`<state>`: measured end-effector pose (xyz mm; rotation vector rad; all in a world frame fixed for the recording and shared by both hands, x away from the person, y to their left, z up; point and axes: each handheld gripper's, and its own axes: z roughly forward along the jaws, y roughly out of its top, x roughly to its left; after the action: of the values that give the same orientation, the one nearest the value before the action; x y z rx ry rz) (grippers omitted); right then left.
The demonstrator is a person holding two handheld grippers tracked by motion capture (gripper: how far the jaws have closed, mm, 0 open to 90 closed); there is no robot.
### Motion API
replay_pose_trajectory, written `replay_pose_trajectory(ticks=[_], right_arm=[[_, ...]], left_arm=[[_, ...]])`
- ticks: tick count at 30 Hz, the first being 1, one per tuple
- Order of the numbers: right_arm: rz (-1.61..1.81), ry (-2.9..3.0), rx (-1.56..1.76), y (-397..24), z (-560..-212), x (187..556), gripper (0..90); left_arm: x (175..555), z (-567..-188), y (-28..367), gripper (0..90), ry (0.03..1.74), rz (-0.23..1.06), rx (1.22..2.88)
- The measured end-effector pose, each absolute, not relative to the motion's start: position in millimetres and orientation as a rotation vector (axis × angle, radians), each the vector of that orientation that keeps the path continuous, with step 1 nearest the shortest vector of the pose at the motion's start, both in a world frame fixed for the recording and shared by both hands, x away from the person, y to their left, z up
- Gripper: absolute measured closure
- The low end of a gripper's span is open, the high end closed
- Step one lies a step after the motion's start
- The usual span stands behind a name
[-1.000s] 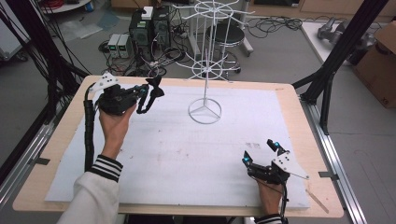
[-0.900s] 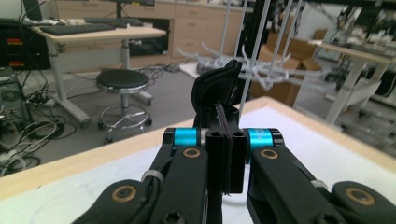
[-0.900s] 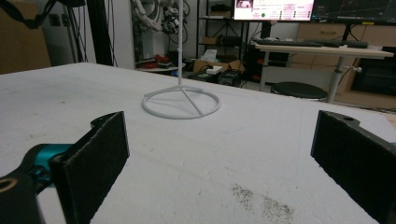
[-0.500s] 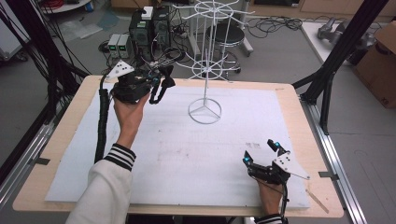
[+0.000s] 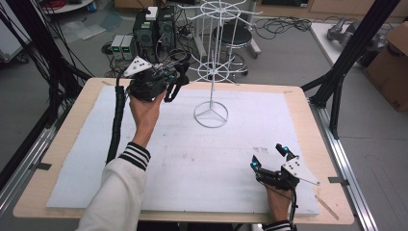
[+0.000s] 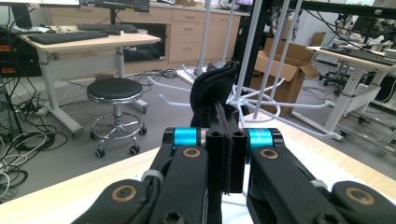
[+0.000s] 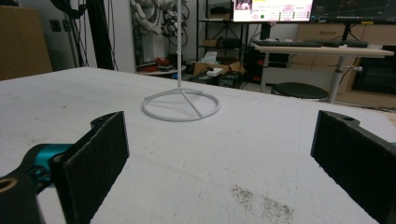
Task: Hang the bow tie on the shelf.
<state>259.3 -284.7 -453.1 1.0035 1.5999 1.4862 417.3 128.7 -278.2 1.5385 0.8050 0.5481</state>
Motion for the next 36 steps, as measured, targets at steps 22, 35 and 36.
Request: replay_pose_trajectory(ticks=[22, 35, 36], right_arm=[[1.49, 1.598, 1.005, -284.7, -453.2, 259.3, 3.2], [1.493, 1.598, 1.007, -285.0, -453.2, 259.3, 3.2], [1.493, 1.597, 1.009, -285.0, -453.2, 259.3, 3.2]], left_arm=[[416.0, -276.7, 101.1, 89.5, 0.82, 0.545, 1.538], [416.1, -279.4, 82.1, 89.5, 0.824, 0.545, 1.552], [416.3, -279.6, 81.6, 89.5, 0.823, 0.547, 1.555]])
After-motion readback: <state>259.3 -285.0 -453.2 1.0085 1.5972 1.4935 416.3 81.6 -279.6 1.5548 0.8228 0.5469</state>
